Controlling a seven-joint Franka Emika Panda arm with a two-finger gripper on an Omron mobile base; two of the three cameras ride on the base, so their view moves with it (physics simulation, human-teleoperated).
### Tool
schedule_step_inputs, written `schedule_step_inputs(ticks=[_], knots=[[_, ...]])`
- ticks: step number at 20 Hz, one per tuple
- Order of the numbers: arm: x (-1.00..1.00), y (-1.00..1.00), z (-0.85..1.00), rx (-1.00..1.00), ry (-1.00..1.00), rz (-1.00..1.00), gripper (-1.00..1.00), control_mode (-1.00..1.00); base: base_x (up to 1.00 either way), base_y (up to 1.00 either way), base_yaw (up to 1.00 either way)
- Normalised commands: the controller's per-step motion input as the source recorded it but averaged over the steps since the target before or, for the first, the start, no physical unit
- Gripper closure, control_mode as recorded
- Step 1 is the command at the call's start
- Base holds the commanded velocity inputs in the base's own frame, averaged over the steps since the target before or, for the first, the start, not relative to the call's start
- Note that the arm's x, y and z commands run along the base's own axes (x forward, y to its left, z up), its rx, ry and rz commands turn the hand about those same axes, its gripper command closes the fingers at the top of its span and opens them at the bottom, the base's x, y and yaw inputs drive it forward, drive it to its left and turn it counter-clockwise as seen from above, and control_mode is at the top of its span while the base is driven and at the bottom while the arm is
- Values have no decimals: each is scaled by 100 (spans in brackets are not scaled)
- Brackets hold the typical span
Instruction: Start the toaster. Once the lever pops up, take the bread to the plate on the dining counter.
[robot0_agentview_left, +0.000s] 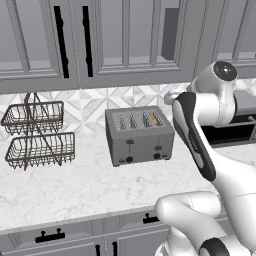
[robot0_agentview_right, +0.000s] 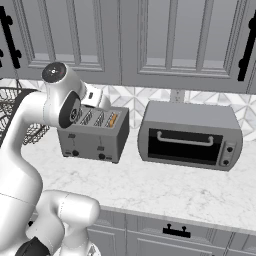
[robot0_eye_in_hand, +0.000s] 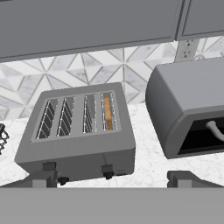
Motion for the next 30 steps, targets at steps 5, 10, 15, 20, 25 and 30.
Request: schedule_step_inputs(ticks=[5,10,15,20,25,30], knots=[[0,0,0,0,0,0,-100,-100,0,0,0],[0,0,0,0,0,0,-100,-100,0,0,0],[0,0,0,0,0,0,-100,-100,0,0,0],[0,0,0,0,0,0,-100,-100,0,0,0],[0,0,0,0,0,0,-100,-100,0,0,0],[0,0,0,0,0,0,-100,-100,0,0,0]])
